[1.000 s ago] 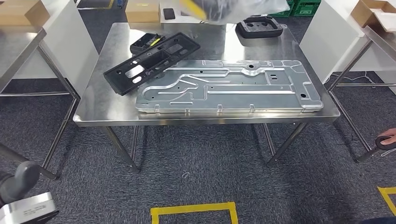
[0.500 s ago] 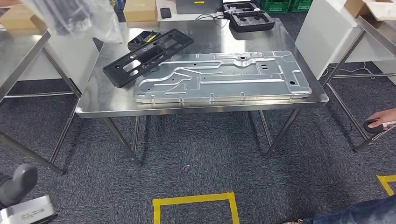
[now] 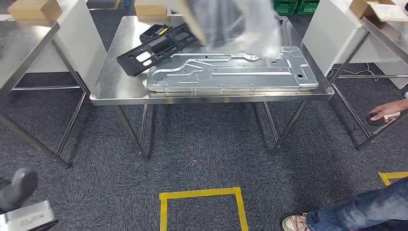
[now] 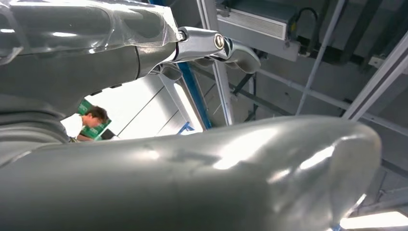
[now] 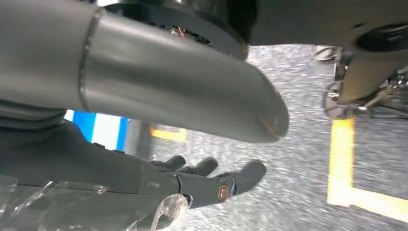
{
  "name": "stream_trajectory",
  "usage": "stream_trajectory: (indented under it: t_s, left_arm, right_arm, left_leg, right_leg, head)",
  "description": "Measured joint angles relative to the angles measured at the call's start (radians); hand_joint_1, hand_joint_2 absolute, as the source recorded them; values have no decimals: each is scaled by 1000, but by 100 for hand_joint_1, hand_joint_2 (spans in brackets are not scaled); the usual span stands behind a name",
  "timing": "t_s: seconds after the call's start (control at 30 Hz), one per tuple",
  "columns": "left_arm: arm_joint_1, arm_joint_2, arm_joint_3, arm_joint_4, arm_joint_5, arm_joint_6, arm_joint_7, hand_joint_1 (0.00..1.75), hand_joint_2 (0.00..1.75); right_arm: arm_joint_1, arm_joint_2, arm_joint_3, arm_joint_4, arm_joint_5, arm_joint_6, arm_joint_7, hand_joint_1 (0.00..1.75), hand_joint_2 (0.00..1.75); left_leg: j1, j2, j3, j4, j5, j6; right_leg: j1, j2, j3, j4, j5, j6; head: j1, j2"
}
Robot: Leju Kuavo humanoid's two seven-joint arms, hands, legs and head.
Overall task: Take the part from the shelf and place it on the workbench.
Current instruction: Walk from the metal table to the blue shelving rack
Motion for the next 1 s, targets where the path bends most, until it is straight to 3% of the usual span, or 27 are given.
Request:
stream_trajectory:
  t_s: [0.03, 0.07, 0.1, 0.13, 0.2, 0.27, 0.33, 0.4, 0.43, 0.47, 0.53, 0.57, 0.6, 0.63, 0.7, 0.77, 0.8, 0.83, 0.9, 0.93, 1.0]
  left_arm:
    - [0, 0, -1, 0, 1, 1, -1, 0, 0]
    - [1, -1, -3, 0, 2, 3, -1, 0, 0]
    - [1, -2, -5, 0, 4, 5, -1, 0, 0]
    - [1, -2, -7, 0, 5, 7, -1, 0, 0]
    - [2, -3, -10, 0, 9, 11, -2, 0, 0]
    - [1, -4, -11, 0, 13, 15, -2, 0, 0]
    - [0, -4, -12, 0, 15, 19, -2, 0, 0]
    - [1, -4, -13, 0, 17, 21, -2, 0, 0]
    - [2, -4, -13, 0, 17, 22, -2, 0, 0]
    - [2, -4, -14, 0, 18, 23, -2, 0, 0]
    - [3, -4, -15, 0, 19, 24, -2, 0, 0]
    - [4, -5, -16, 0, 19, 24, -2, 0, 0]
    - [5, -5, -16, 0, 19, 24, -2, 0, 0]
    - [6, -5, -17, 0, 19, 24, -2, 0, 0]
    - [6, -5, -17, 0, 19, 24, -2, 0, 0]
    - [4, -5, -16, 0, 19, 25, -2, 0, 0]
    - [3, -5, -15, 0, 19, 25, -2, 0, 0]
    - [3, -5, -15, 0, 19, 26, -2, 0, 0]
    - [5, -5, -15, 0, 19, 26, -2, 0, 0]
    - [5, -6, -16, 0, 20, 26, -2, 0, 0]
    - [5, -6, -16, 0, 22, 26, -2, 0, 0]
  right_arm:
    - [0, 1, 0, 0, 0, 0, 0, 0, 0]
    - [1, 1, 0, 0, 0, 0, 1, 0, 0]
    - [1, 1, 0, 0, 0, 0, 1, 0, 0]
    - [0, 2, 0, 0, 0, 0, 1, 0, 0]
    - [-1, 1, 0, 0, 0, 0, 2, 0, 0]
    - [-2, -1, 1, 0, 0, 0, 2, 0, 0]
    - [-4, -1, 1, 0, 0, 0, 2, 0, 0]
    - [-4, 1, 1, 0, -3, 0, -2, 0, 0]
    - [-4, 2, 1, 0, -4, 0, -4, 0, 0]
    - [-4, 2, 1, 0, -6, 0, -4, 0, 0]
    - [-3, 2, 1, 0, -6, 0, -3, 0, 0]
    - [-2, 2, 1, 0, -6, 0, -3, 0, 0]
    - [-2, 2, 1, 0, -6, 1, -3, 0, 0]
    - [-1, 2, 1, 0, -6, 1, -3, 0, 0]
    - [-2, 3, 1, 0, -7, 3, -3, 0, 0]
    - [-2, 4, 1, 0, -7, 3, -3, 0, 0]
    - [-2, 5, 1, 0, -6, 4, -3, 0, 0]
    - [-2, 5, 1, 0, -5, 4, -3, 0, 0]
    - [-2, 3, 1, 0, -2, 6, -3, 0, 0]
    - [-1, 2, 1, 0, -1, 7, -3, 0, 0]
    - [0, 1, 2, 0, 1, 8, -3, 0, 0]
  left_leg:
    - [0, 0, -15, 1, 12, 1]
    - [-1, 0, -30, 1, 24, 0]
    - [-1, 0, -44, 2, 36, -1]
    - [-2, 0, -57, 3, 48, -3]
    - [-3, 0, -80, 4, 69, -7]
    - [-5, 0, -92, 4, 87, -17]
    - [-6, 4, -100, 3, 106, -30]
    - [-4, 5, -111, 12, 102, -41]
    - [-2, 5, -122, 37, 71, -46]
    - [-1, 5, -138, 85, 22, -50]
    - [1, 5, -173, 223, -81, -57]
    - [2, 5, -182, 285, -104, -60]
    - [2, 4, -178, 318, -103, -62]
    - [2, 4, -158, 318, -82, -62]
    - [2, 4, -72, 218, -34, -59]
    - [-3, 4, 31, 67, -36, -49]
    - [-5, 3, 60, 18, -47, -43]
    - [-8, 2, 71, -9, -54, -37]
    - [-4, 2, 55, -14, -44, -23]
    - [-2, 2, 45, -14, -34, -15]
    - [0, 3, 22, -15, -12, -3]
  right_leg:
    - [-1, 0, -16, 72, -44, 3]
    - [-2, 0, -21, 128, -60, 5]
    - [-2, 0, -12, 154, -52, 4]
    - [-2, 0, 15, 143, -24, 3]
    - [0, 0, 116, 25, 28, -7]
    - [5, 1, 221, -134, 21, -19]
    - [11, 1, 254, -206, 3, -30]
    - [7, -1, 239, -208, 15, -42]
    - [5, -3, 230, -209, 26, -49]
    - [4, -7, 220, -209, 37, -55]
    - [6, -12, 194, -207, 59, -62]
    - [7, -13, 179, -206, 70, -63]
    - [8, -13, 163, -203, 80, -63]
    - [8, -14, 147, -200, 90, -63]
    - [8, -13, 117, -191, 107, -59]
    - [11, -11, 97, -178, 120, -51]
    - [12, -10, 89, -173, 127, -46]
    - [14, -10, 82, -171, 134, -42]
    - [13, -9, 68, -163, 136, -30]
    - [11, -7, 57, -143, 112, -24]
    - [6, -3, 23, -44, 15, -12]
  head:
    - [1, 0]
    - [1, 0]
    - [1, 0]
    - [1, 0]
    - [1, 0]
    - [1, 0]
    - [1, 0]
    - [0, 0]
    - [-1, 0]
    - [-1, 0]
    - [-3, 0]
    - [-3, 0]
    - [-3, 0]
    - [-3, 0]
    - [-3, 0]
    - [-3, 0]
    - [-4, 0]
    - [-3, 0]
    - [-3, 0]
    - [-2, 0]
    - [0, 0]
